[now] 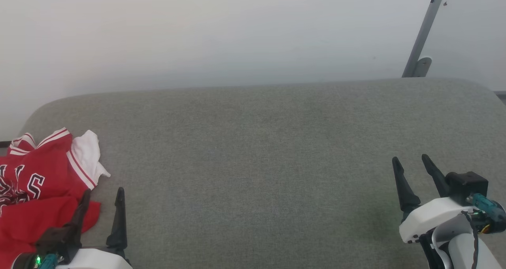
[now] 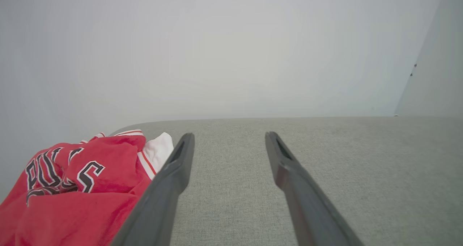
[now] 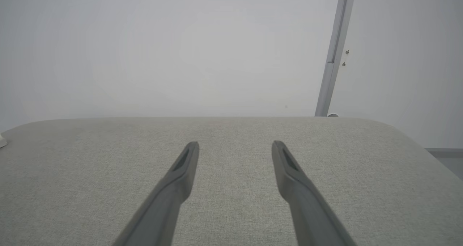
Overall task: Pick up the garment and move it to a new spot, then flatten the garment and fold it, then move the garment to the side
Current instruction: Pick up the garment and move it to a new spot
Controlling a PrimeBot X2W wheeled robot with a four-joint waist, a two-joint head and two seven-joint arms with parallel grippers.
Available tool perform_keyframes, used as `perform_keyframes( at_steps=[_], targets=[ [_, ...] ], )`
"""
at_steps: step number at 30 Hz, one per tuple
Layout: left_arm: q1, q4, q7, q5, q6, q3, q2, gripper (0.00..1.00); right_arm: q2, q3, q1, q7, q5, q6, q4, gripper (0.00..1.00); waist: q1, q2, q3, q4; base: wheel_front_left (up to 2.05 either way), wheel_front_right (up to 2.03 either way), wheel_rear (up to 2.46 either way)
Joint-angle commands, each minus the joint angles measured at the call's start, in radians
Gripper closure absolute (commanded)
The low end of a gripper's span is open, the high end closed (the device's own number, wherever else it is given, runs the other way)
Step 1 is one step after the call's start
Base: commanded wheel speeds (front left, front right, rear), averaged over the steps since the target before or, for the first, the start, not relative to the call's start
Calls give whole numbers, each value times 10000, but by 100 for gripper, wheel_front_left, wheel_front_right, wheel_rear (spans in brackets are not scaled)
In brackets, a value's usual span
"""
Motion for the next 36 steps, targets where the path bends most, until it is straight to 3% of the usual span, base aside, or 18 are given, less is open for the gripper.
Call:
perform_keyframes(
  at_steps=[1,9,26,36],
  targets=[
    [-108,32,-45,-4,-47,61,-19,0,4,25,19,-32,2,4,-26,0,0,-1,-2,42,0,0,0],
    [-271,221,-45,-180,-122,282,64,0,-15,237,43,76,28,4,-62,0,0,-1,-127,646,0,0,0],
    [38,276,-24,-497,-13,815,427,0,283,1410,-277,4,328,4,279,0,0,-1,-635,2919,0,0,0],
    [268,64,94,-611,36,889,557,0,348,1753,-385,-140,502,4,570,0,0,-1,-742,3644,0,0,0]
  ],
)
